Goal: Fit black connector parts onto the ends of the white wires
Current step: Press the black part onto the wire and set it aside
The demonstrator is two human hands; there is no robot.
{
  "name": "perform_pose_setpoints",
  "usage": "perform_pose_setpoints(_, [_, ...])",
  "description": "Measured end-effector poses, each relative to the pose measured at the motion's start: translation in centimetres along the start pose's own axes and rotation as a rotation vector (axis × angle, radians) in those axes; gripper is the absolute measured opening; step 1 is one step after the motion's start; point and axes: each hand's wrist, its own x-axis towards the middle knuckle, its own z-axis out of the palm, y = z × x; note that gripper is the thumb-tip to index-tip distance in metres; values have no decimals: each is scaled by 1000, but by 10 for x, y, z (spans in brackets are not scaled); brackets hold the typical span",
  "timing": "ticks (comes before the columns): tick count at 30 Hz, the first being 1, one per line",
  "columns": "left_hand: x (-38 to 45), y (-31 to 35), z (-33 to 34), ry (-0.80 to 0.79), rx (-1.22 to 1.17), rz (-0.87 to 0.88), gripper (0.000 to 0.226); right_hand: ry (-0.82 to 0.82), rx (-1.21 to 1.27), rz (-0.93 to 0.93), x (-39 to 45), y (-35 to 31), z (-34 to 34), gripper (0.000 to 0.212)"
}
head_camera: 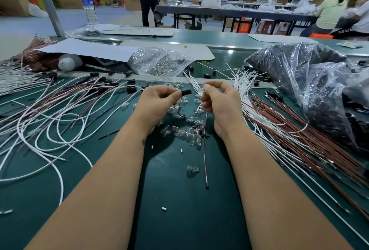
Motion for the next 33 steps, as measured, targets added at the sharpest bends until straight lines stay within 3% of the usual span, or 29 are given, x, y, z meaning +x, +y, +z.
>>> perform_pose_setpoints(6, [1,-1,2,-7,-12,-3,18,-108,52,64,0,-1,-1,5])
perform_pose_setpoints(18, [0,0,4,-32,14,13,17,-67,24,79,0,-1,0,24])
perform_pose_setpoints(33, [-1,2,4,-35,14,12,15,-48,29,69,2,2,0,19])
